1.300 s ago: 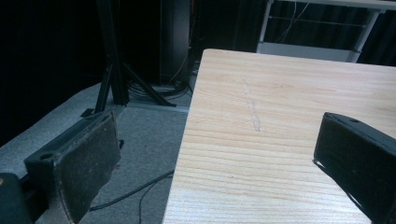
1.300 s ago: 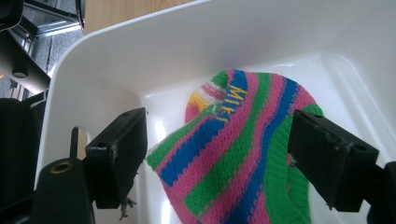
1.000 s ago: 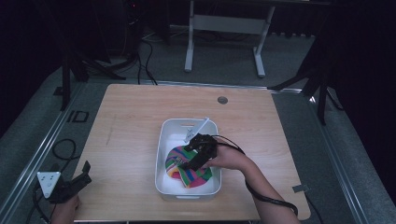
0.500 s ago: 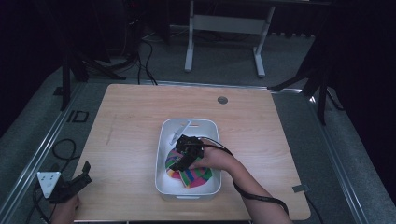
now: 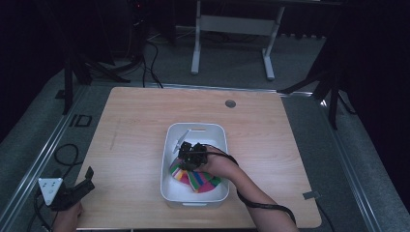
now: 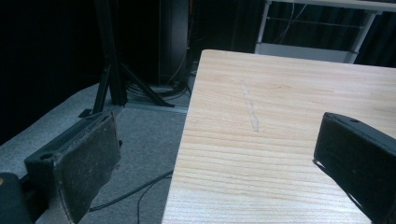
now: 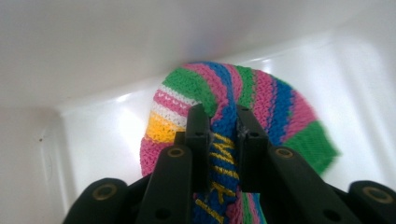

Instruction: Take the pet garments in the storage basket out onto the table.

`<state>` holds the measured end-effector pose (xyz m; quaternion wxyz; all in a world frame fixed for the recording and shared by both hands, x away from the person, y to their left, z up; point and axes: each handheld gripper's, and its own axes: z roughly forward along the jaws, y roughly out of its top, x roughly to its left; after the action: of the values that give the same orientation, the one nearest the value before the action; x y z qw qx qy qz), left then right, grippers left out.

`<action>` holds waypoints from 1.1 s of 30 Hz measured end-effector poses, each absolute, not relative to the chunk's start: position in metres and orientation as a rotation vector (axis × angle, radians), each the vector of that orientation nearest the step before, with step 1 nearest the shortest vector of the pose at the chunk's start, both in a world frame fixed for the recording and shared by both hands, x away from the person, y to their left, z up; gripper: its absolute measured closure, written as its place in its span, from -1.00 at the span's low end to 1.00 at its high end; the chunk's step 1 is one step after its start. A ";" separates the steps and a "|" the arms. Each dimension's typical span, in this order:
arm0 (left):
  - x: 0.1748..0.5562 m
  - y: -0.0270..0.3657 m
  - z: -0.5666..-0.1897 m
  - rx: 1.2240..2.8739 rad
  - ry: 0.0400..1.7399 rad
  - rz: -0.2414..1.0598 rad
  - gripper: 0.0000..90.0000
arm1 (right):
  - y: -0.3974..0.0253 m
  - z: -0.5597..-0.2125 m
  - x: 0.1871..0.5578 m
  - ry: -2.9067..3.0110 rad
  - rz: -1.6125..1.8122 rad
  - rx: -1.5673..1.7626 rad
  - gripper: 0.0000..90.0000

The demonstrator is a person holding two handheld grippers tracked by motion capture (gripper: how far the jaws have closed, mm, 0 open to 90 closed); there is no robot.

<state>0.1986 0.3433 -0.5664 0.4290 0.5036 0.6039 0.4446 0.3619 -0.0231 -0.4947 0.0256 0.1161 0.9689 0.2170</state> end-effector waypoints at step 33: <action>0.199 0.342 -0.567 1.259 1.513 1.118 -0.98 | -0.091 -0.371 0.356 2.700 1.158 0.432 0.77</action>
<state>0.1991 0.3423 -0.5666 0.4251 0.5034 0.6049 0.4471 0.3561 -0.0909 -0.3709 0.0861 0.1448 0.9059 0.3886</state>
